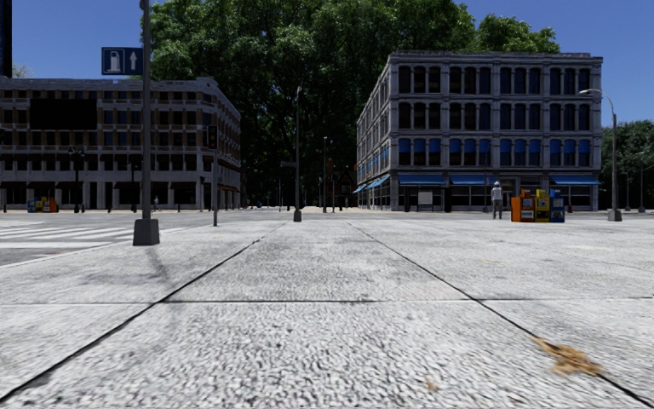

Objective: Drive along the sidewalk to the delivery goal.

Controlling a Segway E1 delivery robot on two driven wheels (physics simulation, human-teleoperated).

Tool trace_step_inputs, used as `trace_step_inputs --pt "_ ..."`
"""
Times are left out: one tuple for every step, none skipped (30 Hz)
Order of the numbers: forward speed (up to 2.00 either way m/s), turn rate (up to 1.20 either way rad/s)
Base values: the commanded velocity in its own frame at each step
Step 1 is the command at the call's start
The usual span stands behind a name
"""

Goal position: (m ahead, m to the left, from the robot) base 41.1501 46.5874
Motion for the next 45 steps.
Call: trace_step_inputs --pt "2.00 0.00" --pt "2.00 0.00" --pt "2.00 0.00" --pt "2.00 0.00" --pt "2.00 0.00" --pt "2.00 0.00" --pt "2.00 0.00" --pt "2.00 0.00" --pt "2.00 0.00" --pt "2.00 0.00" --pt "2.00 0.00" --pt "2.00 0.00" --pt "2.00 0.00" --pt "2.00 0.15" --pt "2.00 0.16" --pt "2.00 0.16" --pt "2.00 0.16" --pt "2.00 0.16" --pt "2.00 0.16" --pt "2.00 0.16" --pt "2.00 0.16" --pt "2.00 0.16" --pt "2.00 0.16" --pt "2.00 0.16" --pt "2.00 0.16" --pt "2.00 0.16" --pt "2.00 0.16" --pt "2.00 0.16" --pt "2.00 0.18" --pt "2.00 0.20" --pt "2.00 0.23" --pt "2.00 0.25" --pt "2.00 0.26" --pt "2.00 0.27" --pt "2.00 0.27" --pt "2.00 0.28" --pt "2.00 0.28" --pt "2.00 0.28" --pt "2.00 0.28" --pt "2.00 0.28" --pt "2.00 0.28" --pt "2.00 0.28" --pt "2.00 0.29" --pt "2.00 0.31" --pt "2.00 0.35"
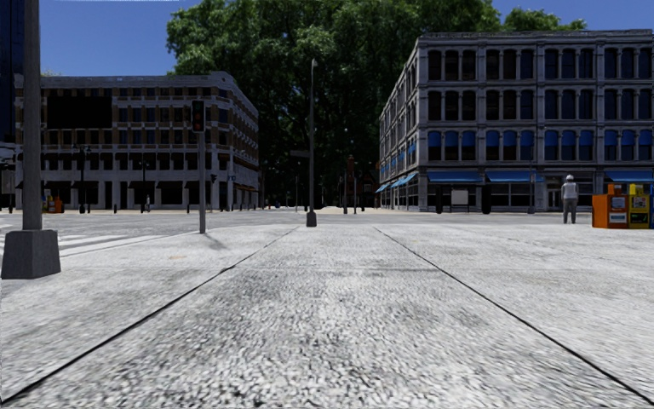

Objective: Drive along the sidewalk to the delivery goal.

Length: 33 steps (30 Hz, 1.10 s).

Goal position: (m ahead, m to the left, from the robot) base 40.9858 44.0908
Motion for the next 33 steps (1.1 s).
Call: trace_step_inputs --pt "2.00 0.36" --pt "2.00 0.37" --pt "2.00 0.37" --pt "2.00 0.37" --pt "2.00 0.37" --pt "2.00 0.37" --pt "2.00 0.37" --pt "2.00 0.37" --pt "2.00 0.37" --pt "1.93 0.37" --pt "1.82 0.37" --pt "1.78 0.37" --pt "1.78 0.37" --pt "1.77 0.37" --pt "1.77 0.37" --pt "1.77 0.37" --pt "1.77 0.37" --pt "1.77 0.37" --pt "1.77 0.37" --pt "1.77 0.37" --pt "1.77 0.37" --pt "1.77 0.37" --pt "1.77 0.37" --pt "1.77 0.37" --pt "1.75 0.37" --pt "1.75 0.37" --pt "1.74 0.37" --pt "1.74 0.37" --pt "1.74 0.37" --pt "1.74 0.37" --pt "1.74 0.37" --pt "1.74 0.37" --pt "1.75 0.37"
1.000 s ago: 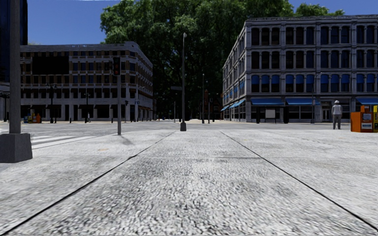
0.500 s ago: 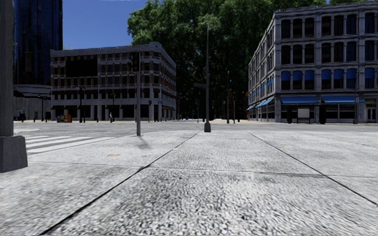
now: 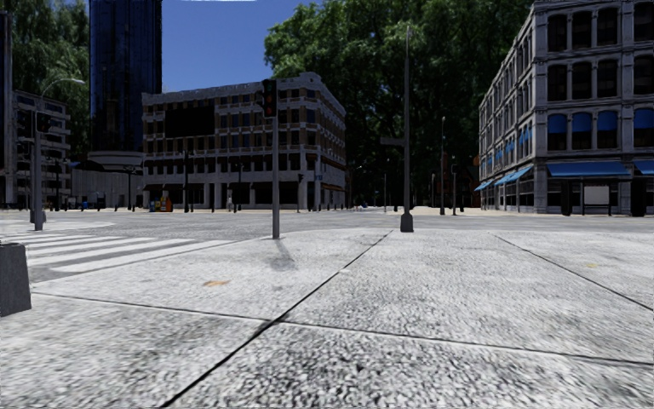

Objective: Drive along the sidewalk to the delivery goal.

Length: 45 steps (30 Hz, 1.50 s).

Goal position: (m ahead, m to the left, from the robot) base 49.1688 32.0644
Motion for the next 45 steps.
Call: trace_step_inputs --pt "1.76 0.37" --pt "1.78 0.37" --pt "1.78 0.37" --pt "1.78 0.37" --pt "1.78 0.37" --pt "1.78 0.37" --pt "1.78 0.37" --pt "1.78 0.37" --pt "1.78 0.37" --pt "1.78 0.37" --pt "1.78 0.37" --pt "1.78 0.37" --pt "1.78 0.37" --pt "1.78 0.37" --pt "1.78 0.37" --pt "1.78 0.37" --pt "1.78 0.37" --pt "1.78 0.37" --pt "1.78 0.37" --pt "1.78 0.37" --pt "1.78 0.37" --pt "1.78 0.37" --pt "1.78 0.37" --pt "1.78 0.37" --pt "1.77 0.37" --pt "1.77 0.37" --pt "1.77 0.37" --pt "1.77 0.37" --pt "1.77 0.37" --pt "1.77 0.37" --pt "1.77 0.37" --pt "1.76 0.38" --pt "1.76 0.38" --pt "1.76 0.38" --pt "1.76 0.38" --pt "1.76 0.38" --pt "1.76 0.38" --pt "1.76 0.38" --pt "1.76 0.38" --pt "1.76 0.38" --pt "1.76 0.38" --pt "1.76 0.39" --pt "1.76 0.40" --pt "1.76 0.41" --pt "1.76 0.42"
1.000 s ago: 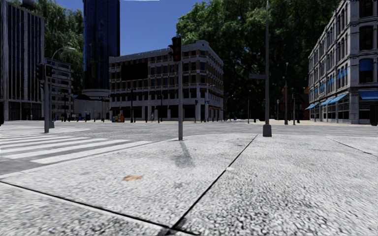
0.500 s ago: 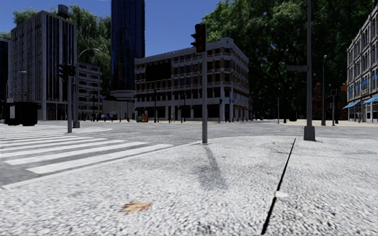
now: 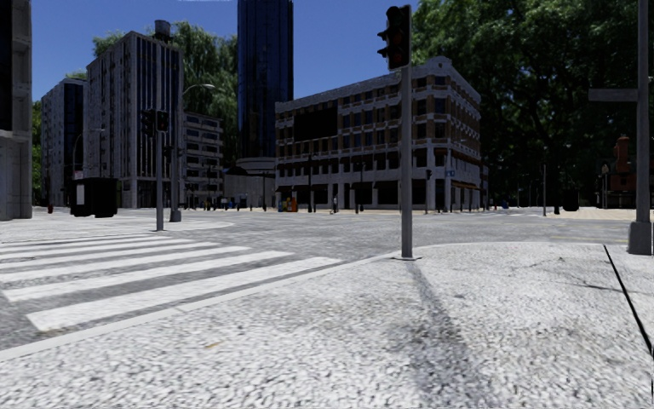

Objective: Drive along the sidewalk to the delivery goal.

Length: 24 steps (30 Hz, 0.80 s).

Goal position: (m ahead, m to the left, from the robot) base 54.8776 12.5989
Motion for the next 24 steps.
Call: trace_step_inputs --pt "1.67 0.43" --pt "1.44 0.43" --pt "1.34 0.43" --pt "1.32 0.43" --pt "1.31 0.44" --pt "1.30 0.44" --pt "1.30 0.44" --pt "1.30 0.44" --pt "1.30 0.44" --pt "1.42 0.44" --pt "1.42 0.44" --pt "1.43 0.44" --pt "1.43 0.44" --pt "1.45 0.44" --pt "1.45 0.44" --pt "1.46 0.44" --pt "1.47 0.44" --pt "1.47 0.44" --pt "1.47 0.44" --pt "1.47 0.44" --pt "1.47 0.44" --pt "1.47 0.44" --pt "1.48 0.44" --pt "1.48 0.44"
